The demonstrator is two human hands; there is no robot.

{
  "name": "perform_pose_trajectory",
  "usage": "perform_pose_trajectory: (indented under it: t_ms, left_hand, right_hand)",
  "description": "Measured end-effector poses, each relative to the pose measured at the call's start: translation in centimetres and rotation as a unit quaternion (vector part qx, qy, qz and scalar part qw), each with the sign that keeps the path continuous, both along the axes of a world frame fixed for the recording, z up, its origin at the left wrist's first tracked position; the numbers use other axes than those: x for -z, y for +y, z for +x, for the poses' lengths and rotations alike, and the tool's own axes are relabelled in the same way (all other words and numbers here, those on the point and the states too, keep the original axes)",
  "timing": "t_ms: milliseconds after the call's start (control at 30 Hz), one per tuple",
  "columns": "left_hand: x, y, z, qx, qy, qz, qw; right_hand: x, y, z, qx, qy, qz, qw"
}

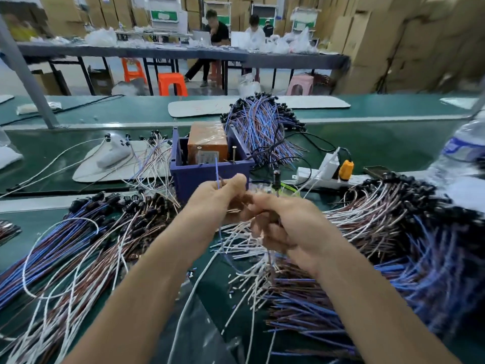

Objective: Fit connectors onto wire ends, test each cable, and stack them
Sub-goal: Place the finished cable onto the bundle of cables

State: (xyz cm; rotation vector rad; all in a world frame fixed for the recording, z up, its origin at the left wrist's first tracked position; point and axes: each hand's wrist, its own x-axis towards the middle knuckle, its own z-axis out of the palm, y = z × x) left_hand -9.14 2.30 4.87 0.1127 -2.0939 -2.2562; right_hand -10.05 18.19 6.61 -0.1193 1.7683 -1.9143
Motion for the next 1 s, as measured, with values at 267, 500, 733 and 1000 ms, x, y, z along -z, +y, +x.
perform_pose_trajectory:
  t_ms: [267, 500, 733, 1000]
  left_hand:
    - [0.3, 6.3, 0.3, 0.024, 0.055, -0.405, 0.912]
    - [2.3, 13.9, 1.0, 0.043, 0.055, -0.565, 0.822]
    - [3.9, 13.9, 0.1, -0.026, 0.010, -0.630, 0.776]
    - [3.0, 8.7, 0.2, -0.160, -0.014, -0.695, 0.701]
  right_hand:
    - [-1.8, 14.8, 1.5, 0.204, 0.113, 0.152, 0.960]
    - [-2.2, 21.8, 0.6, 0.227, 0.272, 0.700, 0.620]
    - [0.4, 22.5, -0.8, 0.149, 0.256, 0.719, 0.628]
    - [1.2, 19.2, 1.4, 0.209, 0.384, 0.711, 0.552]
